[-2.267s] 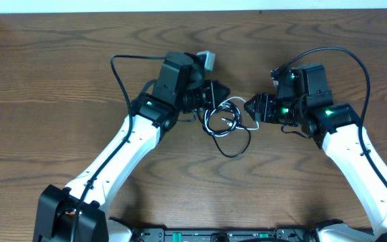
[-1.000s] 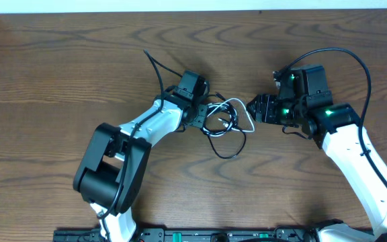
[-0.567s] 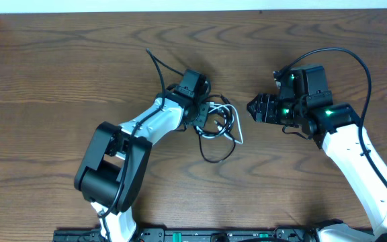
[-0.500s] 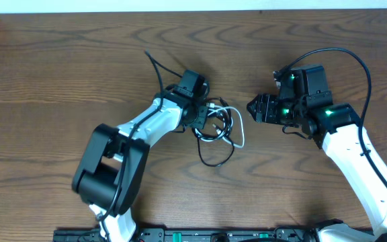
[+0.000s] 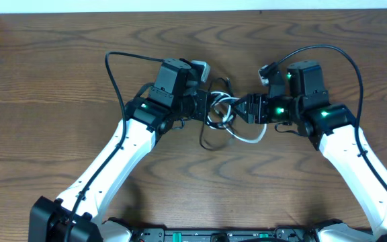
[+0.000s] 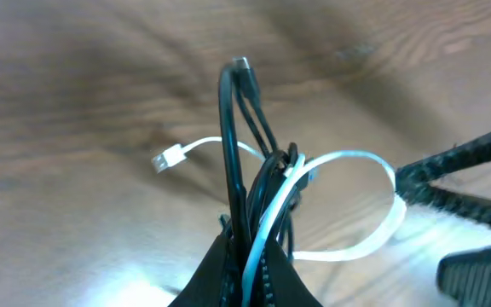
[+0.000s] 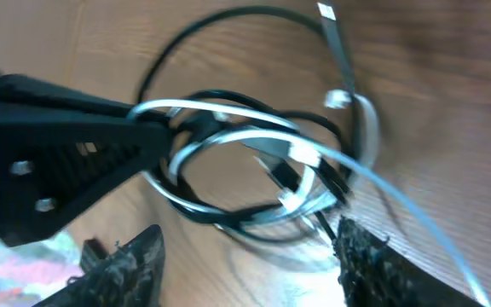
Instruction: Untangle cables
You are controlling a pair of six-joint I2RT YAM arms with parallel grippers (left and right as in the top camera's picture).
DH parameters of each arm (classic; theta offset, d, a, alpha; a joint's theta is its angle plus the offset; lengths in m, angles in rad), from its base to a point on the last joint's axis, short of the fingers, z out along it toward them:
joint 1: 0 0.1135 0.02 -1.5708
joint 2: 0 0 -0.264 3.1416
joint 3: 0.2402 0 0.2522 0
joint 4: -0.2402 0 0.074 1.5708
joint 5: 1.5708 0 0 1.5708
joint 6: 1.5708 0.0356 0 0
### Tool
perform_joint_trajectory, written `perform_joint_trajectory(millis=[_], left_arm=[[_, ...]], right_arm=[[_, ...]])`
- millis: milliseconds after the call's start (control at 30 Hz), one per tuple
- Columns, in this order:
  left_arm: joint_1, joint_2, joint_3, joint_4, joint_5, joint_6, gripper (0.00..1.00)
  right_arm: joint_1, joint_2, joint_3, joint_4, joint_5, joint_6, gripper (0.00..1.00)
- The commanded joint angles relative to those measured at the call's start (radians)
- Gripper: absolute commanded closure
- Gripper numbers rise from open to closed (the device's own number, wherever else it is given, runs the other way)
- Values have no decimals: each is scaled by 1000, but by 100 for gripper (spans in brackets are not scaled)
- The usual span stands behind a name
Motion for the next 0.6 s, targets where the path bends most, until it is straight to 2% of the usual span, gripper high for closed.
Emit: perform_joint_trajectory(millis=[0,133,367,467,567], left_arm=[[4,3,7,5,56,-84,93],[4,3,7,36,93,-124,93],[4,3,7,51,104,-206,93],[4,3,7,71,104,-246,93],[4,2,7,116,126,-267,93]], right_arm=[[15,5,-3,10,-38,2,44],[20,58,-3,38,-39,79,54],[68,164,-3,161,-46,156,65],[86,203,-3,160,13,206,70],[103,264,-3,160,99,265,71]])
